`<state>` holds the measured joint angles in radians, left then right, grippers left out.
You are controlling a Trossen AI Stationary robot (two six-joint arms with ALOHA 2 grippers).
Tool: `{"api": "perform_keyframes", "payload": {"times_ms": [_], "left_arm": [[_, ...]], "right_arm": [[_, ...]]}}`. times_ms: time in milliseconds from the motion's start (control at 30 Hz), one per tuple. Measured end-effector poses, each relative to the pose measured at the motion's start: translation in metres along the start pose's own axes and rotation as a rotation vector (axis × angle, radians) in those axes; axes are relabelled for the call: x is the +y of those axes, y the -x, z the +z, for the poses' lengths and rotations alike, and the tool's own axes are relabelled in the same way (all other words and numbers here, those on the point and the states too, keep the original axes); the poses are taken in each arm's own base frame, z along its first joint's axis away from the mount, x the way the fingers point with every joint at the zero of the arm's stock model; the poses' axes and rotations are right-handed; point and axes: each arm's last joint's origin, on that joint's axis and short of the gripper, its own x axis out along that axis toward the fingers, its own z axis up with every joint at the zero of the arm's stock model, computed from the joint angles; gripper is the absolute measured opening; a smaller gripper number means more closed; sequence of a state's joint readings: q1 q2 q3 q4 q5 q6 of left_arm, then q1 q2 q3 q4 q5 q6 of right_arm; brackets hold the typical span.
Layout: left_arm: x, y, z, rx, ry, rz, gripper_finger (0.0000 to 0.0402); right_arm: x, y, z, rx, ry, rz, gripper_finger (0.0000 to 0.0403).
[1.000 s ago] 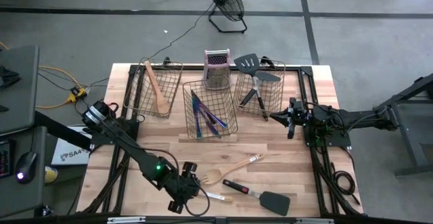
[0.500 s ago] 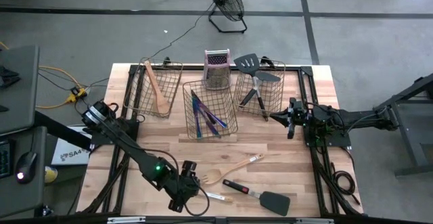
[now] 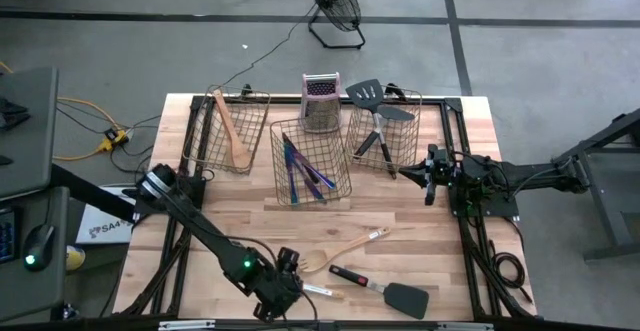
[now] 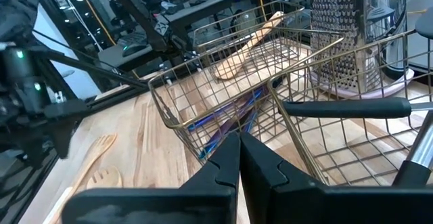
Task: Pick & Place Kitchen Items
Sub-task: Put the bottom brown serving spoon into the left wire basket
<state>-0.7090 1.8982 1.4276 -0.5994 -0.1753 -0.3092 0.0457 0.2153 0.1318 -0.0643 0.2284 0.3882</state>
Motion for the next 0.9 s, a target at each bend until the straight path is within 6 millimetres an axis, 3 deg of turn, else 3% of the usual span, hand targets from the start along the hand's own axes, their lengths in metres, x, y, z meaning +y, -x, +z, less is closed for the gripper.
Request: {"api": "perform_keyframes", "payload": {"times_ms": [333,900], "left_arm": [[-0.002,-0.019,-0.006,0.146,-0.009,0.038,0.0303],[-0.003,-0.042,-0.018,0.252,0.083,0.037,0.0303]], "right_arm": [[0.000,0.000,0.000,0.004,0.001,-0.002,0.0002],[0.000,-0.002,-0.002,0.024,0.006,-0.010,0.0002]]}}
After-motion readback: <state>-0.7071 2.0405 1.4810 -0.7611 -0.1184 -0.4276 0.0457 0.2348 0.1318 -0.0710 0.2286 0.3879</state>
